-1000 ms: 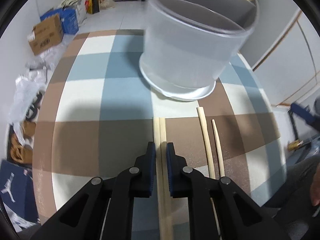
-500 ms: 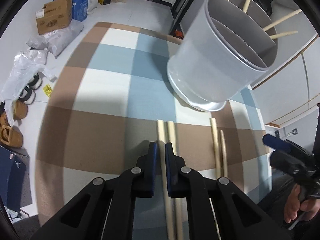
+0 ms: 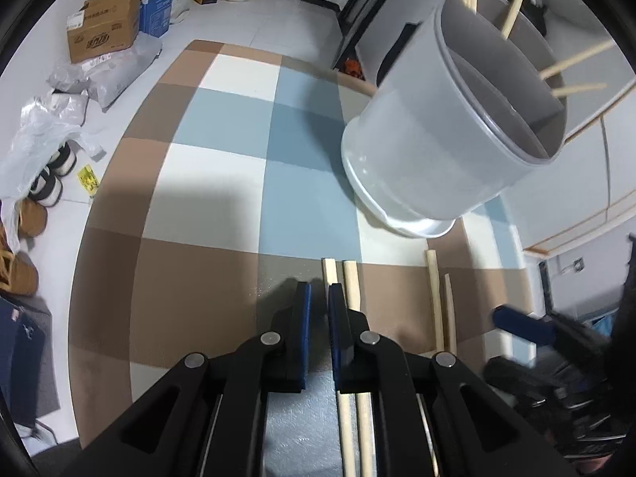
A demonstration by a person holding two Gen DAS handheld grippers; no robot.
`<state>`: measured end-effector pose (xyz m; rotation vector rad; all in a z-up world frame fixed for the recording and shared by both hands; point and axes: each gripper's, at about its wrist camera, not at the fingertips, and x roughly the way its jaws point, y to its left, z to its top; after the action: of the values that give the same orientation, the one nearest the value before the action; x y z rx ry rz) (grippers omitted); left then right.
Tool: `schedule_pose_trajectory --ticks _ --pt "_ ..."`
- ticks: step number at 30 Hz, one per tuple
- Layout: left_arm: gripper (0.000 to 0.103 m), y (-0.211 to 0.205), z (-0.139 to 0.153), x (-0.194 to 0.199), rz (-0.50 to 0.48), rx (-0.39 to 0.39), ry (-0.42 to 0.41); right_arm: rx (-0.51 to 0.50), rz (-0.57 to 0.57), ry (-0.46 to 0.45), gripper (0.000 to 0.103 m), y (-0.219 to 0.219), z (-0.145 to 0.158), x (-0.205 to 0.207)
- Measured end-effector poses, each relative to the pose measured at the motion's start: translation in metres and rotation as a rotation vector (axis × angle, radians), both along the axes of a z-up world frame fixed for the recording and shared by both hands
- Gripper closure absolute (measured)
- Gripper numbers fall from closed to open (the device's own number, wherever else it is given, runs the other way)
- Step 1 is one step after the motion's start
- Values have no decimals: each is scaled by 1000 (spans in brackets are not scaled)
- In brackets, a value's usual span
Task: Organize utensils
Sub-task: 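Position the open right tool over the loose sticks while the left tool holds its stick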
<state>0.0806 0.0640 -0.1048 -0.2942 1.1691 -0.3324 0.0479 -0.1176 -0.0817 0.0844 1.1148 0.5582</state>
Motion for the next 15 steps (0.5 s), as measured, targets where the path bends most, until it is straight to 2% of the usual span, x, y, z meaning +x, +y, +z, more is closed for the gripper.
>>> schedule_pose_trajectory --ticks 3,6,8,15 --pt "99 -4 1 1 -20 21 -6 -2 -30 -21 46 -8 4 0" --pt "98 -4 1 1 -18 -6 13 -4 -48 -39 46 -16 7 -1" --pt "98 -3 1 0 -19 3 10 -2 -54 -42 46 -20 8 -1" --pt "99 -15 5 -2 -63 122 -38 5 -48 -53 46 -22 9 -1"
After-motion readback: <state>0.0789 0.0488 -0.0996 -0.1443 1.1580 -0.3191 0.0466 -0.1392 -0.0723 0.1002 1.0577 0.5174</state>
